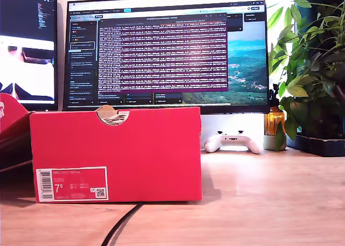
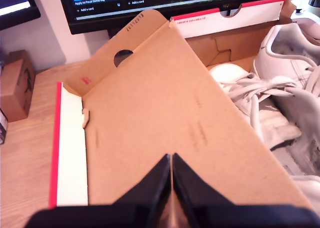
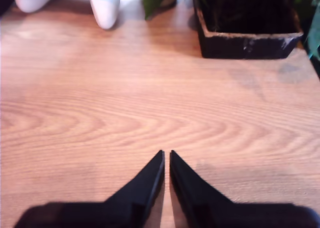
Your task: Pack the white shoes by picking the first shoe and placing it inside the red shoebox, left side, then picking and rotating the second shoe and placing it in the shoebox
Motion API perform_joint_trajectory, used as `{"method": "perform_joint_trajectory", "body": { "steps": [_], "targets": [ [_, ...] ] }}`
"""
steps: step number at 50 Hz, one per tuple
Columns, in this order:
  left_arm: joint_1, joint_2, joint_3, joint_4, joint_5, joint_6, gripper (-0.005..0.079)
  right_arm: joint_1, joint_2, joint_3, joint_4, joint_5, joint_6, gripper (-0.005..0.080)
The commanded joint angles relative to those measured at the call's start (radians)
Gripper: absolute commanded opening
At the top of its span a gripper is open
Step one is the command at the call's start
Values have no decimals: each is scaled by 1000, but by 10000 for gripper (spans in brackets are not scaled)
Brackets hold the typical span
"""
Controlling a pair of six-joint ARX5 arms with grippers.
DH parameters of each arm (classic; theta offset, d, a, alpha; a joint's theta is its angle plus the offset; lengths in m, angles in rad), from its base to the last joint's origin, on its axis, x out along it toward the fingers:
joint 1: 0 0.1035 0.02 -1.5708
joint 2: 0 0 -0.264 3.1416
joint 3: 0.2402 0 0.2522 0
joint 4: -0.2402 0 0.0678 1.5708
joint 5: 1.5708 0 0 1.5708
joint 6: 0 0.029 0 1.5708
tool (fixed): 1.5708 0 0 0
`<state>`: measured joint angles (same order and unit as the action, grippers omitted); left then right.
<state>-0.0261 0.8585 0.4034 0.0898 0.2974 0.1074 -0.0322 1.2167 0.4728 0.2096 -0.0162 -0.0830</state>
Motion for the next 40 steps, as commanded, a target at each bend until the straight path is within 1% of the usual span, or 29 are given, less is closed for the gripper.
{"method": "perform_joint_trajectory", "body": {
  "steps": [1, 5, 10, 14, 18, 21, 27, 34, 40],
  "targets": [
    [4, -15, -18, 15, -1, 3, -19, -3, -8, -53, 73, -2, 8, -13],
    [4, -36, -42, 24, -18, 15, -19, -2, -8, -89, 134, -4, 9, -13],
    [4, -82, -105, 71, -33, 14, -19, 6, -8, -114, 193, -11, 8, -13],
    [5, -121, -164, 125, -55, 3, -19, 6, -8, -126, 215, -11, 5, -13],
    [4, -161, -219, 172, -59, -4, -19, 6, -8, -156, 283, -30, 5, -13],
    [4, -185, -248, 180, -59, -4, -19, 6, -8, -185, 331, -35, 10, -13],
    [5, -232, -302, 184, -59, -6, -19, 3, -8, -247, 376, -36, 7, -13],
    [5, -296, -373, 188, -60, -29, -19, 3, -10, -345, 497, -38, 17, -13],
    [5, -373, -412, 188, -62, -40, -19, 3, -14, -408, 571, -38, 24, -13]
  ]
}}
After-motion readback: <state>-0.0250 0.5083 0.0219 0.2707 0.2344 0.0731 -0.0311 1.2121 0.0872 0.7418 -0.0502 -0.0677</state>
